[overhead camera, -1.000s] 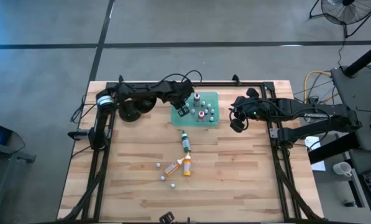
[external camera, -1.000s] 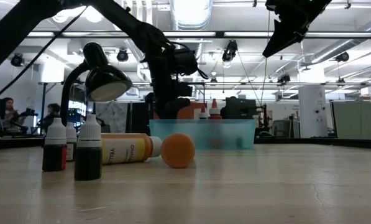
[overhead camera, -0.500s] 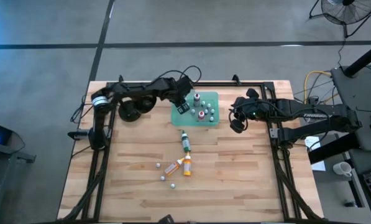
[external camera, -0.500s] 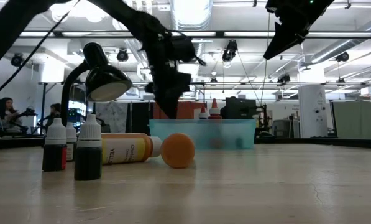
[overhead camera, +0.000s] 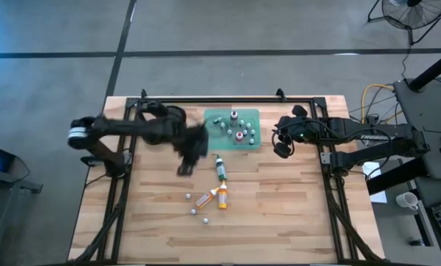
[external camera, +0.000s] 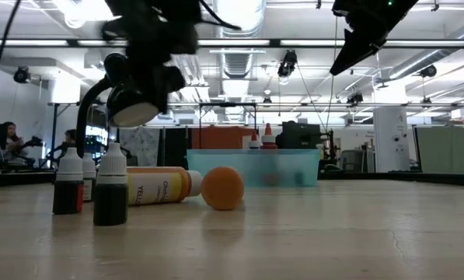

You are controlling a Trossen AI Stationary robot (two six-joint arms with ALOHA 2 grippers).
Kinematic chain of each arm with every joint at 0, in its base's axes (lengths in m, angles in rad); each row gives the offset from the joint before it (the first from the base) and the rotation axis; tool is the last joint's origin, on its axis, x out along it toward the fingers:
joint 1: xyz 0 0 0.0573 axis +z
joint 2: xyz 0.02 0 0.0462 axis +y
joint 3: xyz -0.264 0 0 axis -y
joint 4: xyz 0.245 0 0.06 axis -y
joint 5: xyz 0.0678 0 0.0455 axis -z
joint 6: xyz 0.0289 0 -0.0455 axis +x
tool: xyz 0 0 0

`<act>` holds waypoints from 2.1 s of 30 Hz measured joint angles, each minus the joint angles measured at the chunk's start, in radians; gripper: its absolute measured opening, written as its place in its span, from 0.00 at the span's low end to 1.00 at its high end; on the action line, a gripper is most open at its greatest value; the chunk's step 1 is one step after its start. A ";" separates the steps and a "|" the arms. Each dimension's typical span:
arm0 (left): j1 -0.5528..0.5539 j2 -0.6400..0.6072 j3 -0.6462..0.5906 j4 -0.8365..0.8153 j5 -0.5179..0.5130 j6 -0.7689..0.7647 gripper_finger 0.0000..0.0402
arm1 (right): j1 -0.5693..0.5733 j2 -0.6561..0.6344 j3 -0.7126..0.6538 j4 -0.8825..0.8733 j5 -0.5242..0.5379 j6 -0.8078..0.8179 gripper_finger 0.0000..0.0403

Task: Pick & Place food coloring
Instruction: Put the middle left small green food coloring bottle into the bin

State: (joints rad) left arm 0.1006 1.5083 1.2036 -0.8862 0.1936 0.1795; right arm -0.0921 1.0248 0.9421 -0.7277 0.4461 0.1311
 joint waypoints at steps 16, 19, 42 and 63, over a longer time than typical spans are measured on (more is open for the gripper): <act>-0.440 0.003 -0.226 0.258 -0.169 -0.317 0.22 | -0.001 0.000 -0.002 0.005 -0.001 -0.069 0.20; -0.439 0.014 -0.227 0.258 -0.185 -0.359 0.22 | 0.000 0.000 -0.003 0.005 -0.001 -0.079 0.20; -0.448 0.021 -0.210 0.194 -0.270 -0.423 0.32 | -0.001 0.000 -0.003 0.005 -0.001 -0.087 0.20; -0.451 0.088 -0.211 0.206 -0.248 -0.306 0.48 | -0.001 0.000 -0.011 0.004 -0.001 -0.090 0.20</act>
State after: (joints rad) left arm -0.3500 1.5960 0.9928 -0.6800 -0.0540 -0.1261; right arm -0.0929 1.0248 0.9306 -0.7235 0.4454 0.0413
